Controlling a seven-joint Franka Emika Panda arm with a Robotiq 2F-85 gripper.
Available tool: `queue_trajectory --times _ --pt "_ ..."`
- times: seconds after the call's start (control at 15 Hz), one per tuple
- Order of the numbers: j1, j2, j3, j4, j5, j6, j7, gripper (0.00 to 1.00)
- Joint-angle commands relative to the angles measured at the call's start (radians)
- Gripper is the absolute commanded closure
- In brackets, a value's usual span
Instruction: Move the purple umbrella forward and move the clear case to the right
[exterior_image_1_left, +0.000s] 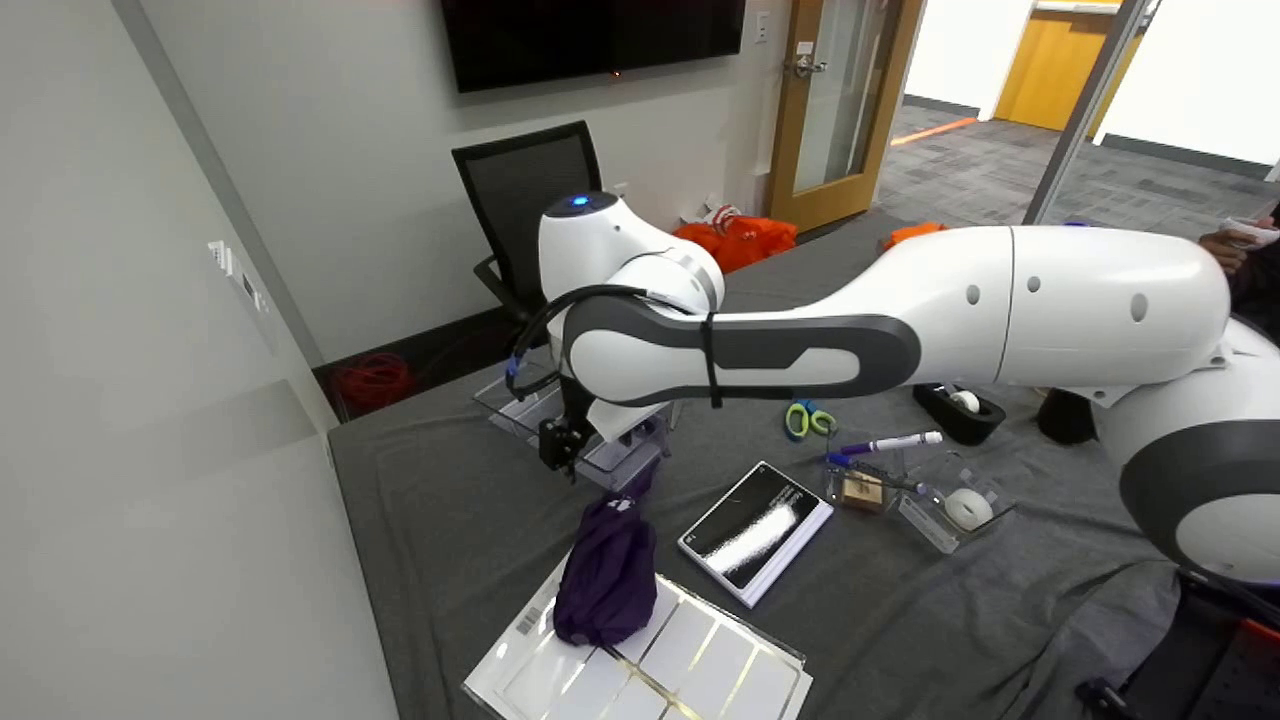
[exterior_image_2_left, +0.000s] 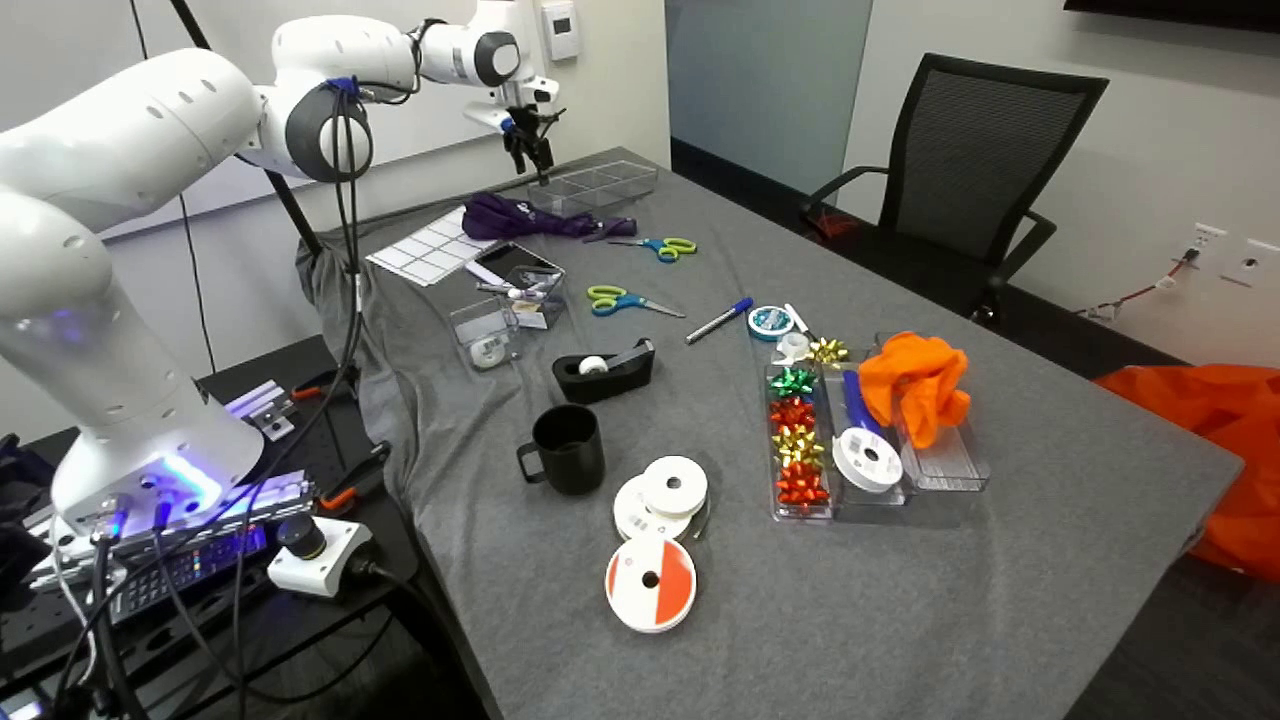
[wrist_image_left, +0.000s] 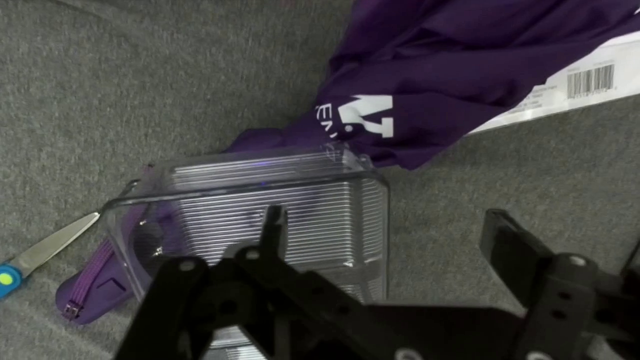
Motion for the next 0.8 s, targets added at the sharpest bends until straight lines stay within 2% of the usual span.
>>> queue_trajectory --times 0.0,0.07,0.13,0.2,0.27,0.4,0.47,0.53,0.6,0.67,0.73 --pt "-0.003 -0.004 -0.003 -0.035 -0.001 0.024 0.004 0.0" --pt "-0.002 0.0 -0.004 -0.037 -0.003 0.024 0.005 0.0" --pt "0.002 0.071 -0.007 0.086 -0.004 -0.039 0.003 0.0" --pt "0.003 0.078 -0.009 0.087 -0.006 -0.046 0.005 0.0" --pt "0.001 0.014 -0.009 -0.039 -0.007 0.011 0.008 0.0" --pt "0.003 0.025 -0.013 -0.043 -0.011 0.006 0.009 0.0" --pt "0.007 0.095 -0.017 0.081 -0.014 -0.056 0.008 0.0" --pt "0.007 0.099 -0.018 0.085 -0.016 -0.063 0.012 0.0" --pt "0.004 0.035 -0.016 -0.038 -0.017 -0.002 0.014 0.25" --pt "0.005 0.038 -0.017 -0.037 -0.017 -0.001 0.019 0.26" --pt "0.004 0.035 -0.017 -0.04 -0.016 -0.01 0.026 0.34"
